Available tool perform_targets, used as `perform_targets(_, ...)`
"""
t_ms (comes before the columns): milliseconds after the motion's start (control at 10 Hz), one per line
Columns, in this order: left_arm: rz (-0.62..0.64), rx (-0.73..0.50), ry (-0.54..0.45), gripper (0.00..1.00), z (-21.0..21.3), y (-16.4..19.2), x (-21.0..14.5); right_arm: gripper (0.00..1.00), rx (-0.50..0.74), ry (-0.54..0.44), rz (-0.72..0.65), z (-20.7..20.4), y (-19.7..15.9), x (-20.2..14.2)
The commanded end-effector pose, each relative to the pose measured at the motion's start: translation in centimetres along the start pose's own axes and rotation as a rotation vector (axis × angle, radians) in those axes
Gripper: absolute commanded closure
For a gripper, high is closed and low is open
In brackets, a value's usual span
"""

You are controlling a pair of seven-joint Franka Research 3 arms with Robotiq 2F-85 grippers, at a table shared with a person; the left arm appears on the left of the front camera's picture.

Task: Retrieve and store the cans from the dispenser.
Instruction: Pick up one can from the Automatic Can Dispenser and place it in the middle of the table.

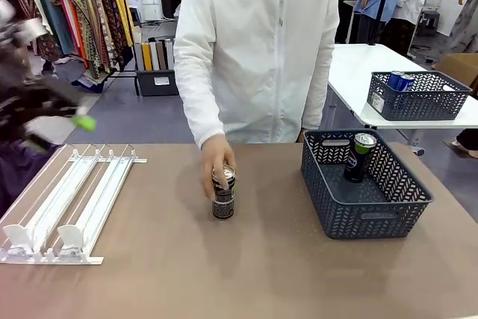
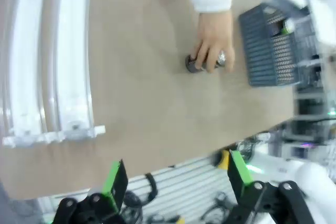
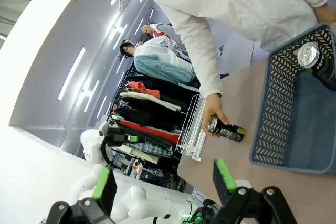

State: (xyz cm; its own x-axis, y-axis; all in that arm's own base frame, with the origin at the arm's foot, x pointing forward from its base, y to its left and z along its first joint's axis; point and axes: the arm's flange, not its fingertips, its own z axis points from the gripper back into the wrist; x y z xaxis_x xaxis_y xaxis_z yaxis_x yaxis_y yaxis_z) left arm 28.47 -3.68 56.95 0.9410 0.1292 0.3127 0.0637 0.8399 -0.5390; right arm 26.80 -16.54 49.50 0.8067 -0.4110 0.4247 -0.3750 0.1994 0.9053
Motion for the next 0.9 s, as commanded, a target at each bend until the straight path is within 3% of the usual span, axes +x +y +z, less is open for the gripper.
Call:
perform_targets(0, 0.142, -0.258, -0.02, 0.0, 1.1, 8.7, -1.1, 0.0, 0.02, -0.021, 0.009, -0.3, 0.4, 0.4)
perform_targets(100, 0.088, -0.441, -0.045, 0.0, 0.8, 12.1, -2.3, 0.0, 0.02, -0.021, 0.009, -0.3, 0.4, 0.4)
perform_targets(200, 0.203, -0.445, -0.063, 0.0, 0.0, 13.8, -2.2, 0.0, 0.02, -0.021, 0.009, -0.3, 0.4, 0.4)
perform_targets(300, 0.192, -0.437, 0.0, 0.0, -1.2, 13.7, -1.1, 0.0, 0.02, -0.021, 0.009, -0.3, 0.4, 0.4)
perform_targets(400, 0.168, -0.385, -0.087, 0.0, 4.6, 13.1, 0.4, 0.0, 0.02, -0.021, 0.009, -0.3, 0.4, 0.4)
perform_targets(800, 0.168, -0.385, -0.087, 0.0, 4.6, 13.1, 0.4, 0.0, 0.02, -0.021, 0.009, -0.3, 0.4, 0.4)
